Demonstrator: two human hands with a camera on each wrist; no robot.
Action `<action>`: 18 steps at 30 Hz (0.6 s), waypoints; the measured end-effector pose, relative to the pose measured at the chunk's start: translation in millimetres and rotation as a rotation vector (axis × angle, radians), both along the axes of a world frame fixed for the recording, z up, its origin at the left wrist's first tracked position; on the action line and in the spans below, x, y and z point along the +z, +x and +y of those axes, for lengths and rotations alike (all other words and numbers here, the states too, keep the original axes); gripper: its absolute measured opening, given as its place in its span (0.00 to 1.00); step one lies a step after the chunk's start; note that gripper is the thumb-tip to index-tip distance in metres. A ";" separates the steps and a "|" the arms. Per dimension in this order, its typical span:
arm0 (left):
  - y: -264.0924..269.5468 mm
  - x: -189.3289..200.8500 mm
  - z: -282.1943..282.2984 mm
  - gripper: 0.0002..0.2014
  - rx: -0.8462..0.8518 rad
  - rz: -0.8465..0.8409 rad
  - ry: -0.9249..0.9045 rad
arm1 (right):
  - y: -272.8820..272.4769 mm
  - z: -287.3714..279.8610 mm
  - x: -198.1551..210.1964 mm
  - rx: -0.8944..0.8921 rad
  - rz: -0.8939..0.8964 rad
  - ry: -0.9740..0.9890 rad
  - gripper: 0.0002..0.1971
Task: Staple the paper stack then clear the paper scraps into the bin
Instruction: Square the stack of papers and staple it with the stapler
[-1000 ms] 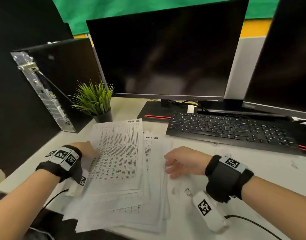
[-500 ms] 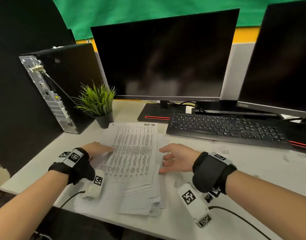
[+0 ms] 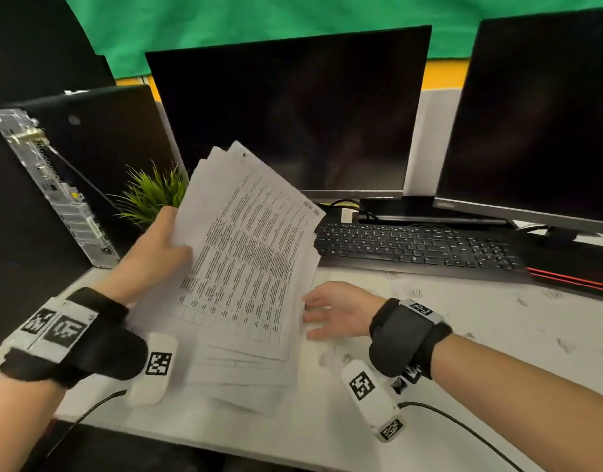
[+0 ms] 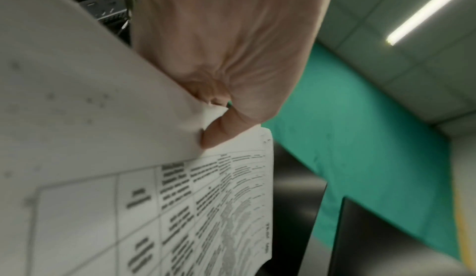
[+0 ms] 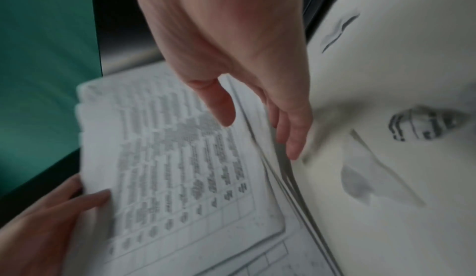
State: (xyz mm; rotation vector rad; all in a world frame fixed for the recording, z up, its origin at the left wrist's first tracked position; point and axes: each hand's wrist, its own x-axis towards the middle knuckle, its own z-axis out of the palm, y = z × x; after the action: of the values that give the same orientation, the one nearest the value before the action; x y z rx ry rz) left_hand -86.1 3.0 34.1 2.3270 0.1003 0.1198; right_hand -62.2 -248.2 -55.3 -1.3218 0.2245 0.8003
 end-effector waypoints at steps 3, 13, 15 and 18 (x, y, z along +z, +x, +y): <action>-10.3 34.8 -5.0 0.21 -0.087 -0.169 -0.162 | 0.2 -13.1 17.6 -0.001 -0.106 0.088 0.09; 14.9 33.0 -123.6 0.15 -0.138 -0.599 -0.570 | -14.8 -115.0 114.2 -0.297 -0.564 0.166 0.21; 17.4 14.7 -157.2 0.23 -0.136 -0.592 -0.548 | -20.5 -132.9 109.3 -0.431 -0.620 0.069 0.21; 14.7 -13.8 -197.3 0.27 -0.135 -0.482 -0.514 | -29.9 -148.9 85.2 -0.581 -0.620 -0.055 0.20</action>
State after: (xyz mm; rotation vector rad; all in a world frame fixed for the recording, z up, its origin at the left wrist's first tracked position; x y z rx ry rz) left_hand -71.4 -194.3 20.3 1.7330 -0.2411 0.5177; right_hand -92.1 -397.1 29.8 -1.3946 0.1213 -0.1166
